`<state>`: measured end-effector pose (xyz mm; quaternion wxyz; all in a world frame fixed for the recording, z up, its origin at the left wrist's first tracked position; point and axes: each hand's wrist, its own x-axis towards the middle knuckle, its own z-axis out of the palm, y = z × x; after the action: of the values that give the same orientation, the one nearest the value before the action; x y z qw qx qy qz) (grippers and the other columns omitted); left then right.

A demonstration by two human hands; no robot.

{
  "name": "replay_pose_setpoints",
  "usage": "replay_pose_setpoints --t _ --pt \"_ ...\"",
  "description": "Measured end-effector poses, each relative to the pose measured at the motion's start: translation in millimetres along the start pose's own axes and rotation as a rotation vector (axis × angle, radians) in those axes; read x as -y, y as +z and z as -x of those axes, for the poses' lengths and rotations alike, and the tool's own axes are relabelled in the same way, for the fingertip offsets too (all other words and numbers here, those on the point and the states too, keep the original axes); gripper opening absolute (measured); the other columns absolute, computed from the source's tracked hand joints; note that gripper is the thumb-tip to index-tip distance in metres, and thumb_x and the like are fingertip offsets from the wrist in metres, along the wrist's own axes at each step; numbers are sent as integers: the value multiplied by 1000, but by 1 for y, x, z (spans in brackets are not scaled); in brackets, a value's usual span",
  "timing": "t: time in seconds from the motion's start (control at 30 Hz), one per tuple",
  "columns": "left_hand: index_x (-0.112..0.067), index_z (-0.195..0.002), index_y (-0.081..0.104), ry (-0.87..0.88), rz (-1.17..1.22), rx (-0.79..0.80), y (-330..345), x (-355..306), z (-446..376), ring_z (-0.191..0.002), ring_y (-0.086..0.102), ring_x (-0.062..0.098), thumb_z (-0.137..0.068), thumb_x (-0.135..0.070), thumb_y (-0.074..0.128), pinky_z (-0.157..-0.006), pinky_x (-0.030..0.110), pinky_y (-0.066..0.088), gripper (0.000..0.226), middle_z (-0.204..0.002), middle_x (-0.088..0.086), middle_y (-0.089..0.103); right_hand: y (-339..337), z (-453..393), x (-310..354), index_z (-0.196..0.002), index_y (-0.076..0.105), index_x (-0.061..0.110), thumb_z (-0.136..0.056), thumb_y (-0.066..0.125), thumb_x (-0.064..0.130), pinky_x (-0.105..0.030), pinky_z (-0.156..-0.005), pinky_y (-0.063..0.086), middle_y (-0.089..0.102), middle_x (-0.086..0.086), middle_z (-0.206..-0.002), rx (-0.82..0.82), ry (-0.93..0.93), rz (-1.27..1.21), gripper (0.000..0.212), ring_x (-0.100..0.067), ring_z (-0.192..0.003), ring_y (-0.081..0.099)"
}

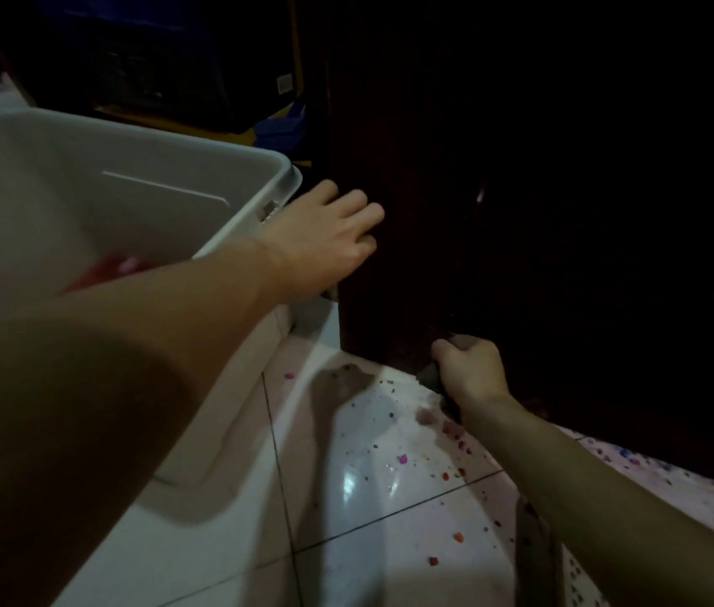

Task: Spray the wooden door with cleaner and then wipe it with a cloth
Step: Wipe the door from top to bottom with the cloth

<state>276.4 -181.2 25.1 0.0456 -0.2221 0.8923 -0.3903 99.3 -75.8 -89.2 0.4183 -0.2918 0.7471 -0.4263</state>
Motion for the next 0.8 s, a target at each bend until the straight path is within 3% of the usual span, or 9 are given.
replay_pose_setpoints --t 0.07,0.13,0.23,0.33,0.43,0.6,0.7,0.73,0.8 --pt "-17 -123 55 23 -5 41 6 11 6 -112 35 28 -86 -18 56 -92 40 36 37 -129 10 38 7 -3 -4 -71 62 14 -92 57 22 -26 -51 46 69 -9 -72 41 -53 190 23 -22 -61 63" --pt "-20 -131 47 20 -6 81 9 16 11 -116 33 28 -86 -20 58 -95 41 34 46 -133 9 32 14 -3 -8 -88 57 19 -91 59 38 -25 -60 44 65 2 -79 130 -119 439 19 -18 -79 64" --pt "-23 -132 39 -5 6 101 12 19 14 -118 33 29 -86 -20 57 -96 42 34 50 -134 10 27 32 -3 -11 -107 28 32 -77 56 60 -37 -82 48 50 2 -106 264 -102 536 50 -22 -97 55" --pt "-22 -129 35 -31 -6 87 14 12 13 -112 33 29 -87 -21 57 -88 40 35 48 -127 11 20 48 -1 -16 -101 21 43 -77 60 43 -53 -88 49 37 4 -115 234 -257 529 45 -21 -94 53" --pt "-20 -132 32 -10 -5 118 18 7 13 -113 32 30 -88 -20 55 -88 40 34 49 -128 12 20 52 -2 -22 -114 24 42 -89 59 22 -53 -79 52 33 0 -124 139 -477 684 48 -20 -81 49" --pt "-19 -132 33 9 41 98 19 8 14 -113 31 31 -90 -17 50 -90 42 34 46 -126 13 19 41 -8 -35 -118 45 31 -95 54 30 -40 -70 55 33 -7 -133 10 -845 897 25 -28 -98 57" --pt "-21 -133 34 22 47 75 21 9 14 -113 33 32 -89 -18 54 -90 42 35 49 -129 14 24 48 -9 -27 -103 48 49 -96 51 39 -42 -81 54 51 7 -120 -35 -1038 938 13 -20 -104 56" --pt "-21 -134 34 23 51 64 21 9 13 -113 33 32 -89 -19 55 -90 42 35 50 -129 13 23 51 -13 -23 -106 55 43 -95 51 34 -42 -79 54 51 5 -119 -43 -1101 864 15 -23 -106 53" --pt "-21 -135 33 24 59 63 20 9 14 -115 31 32 -89 -19 54 -91 42 34 50 -130 13 20 70 -25 -16 -109 67 14 -89 52 19 -46 -81 50 47 -12 -123 -106 -1357 1004 26 -36 -110 46"
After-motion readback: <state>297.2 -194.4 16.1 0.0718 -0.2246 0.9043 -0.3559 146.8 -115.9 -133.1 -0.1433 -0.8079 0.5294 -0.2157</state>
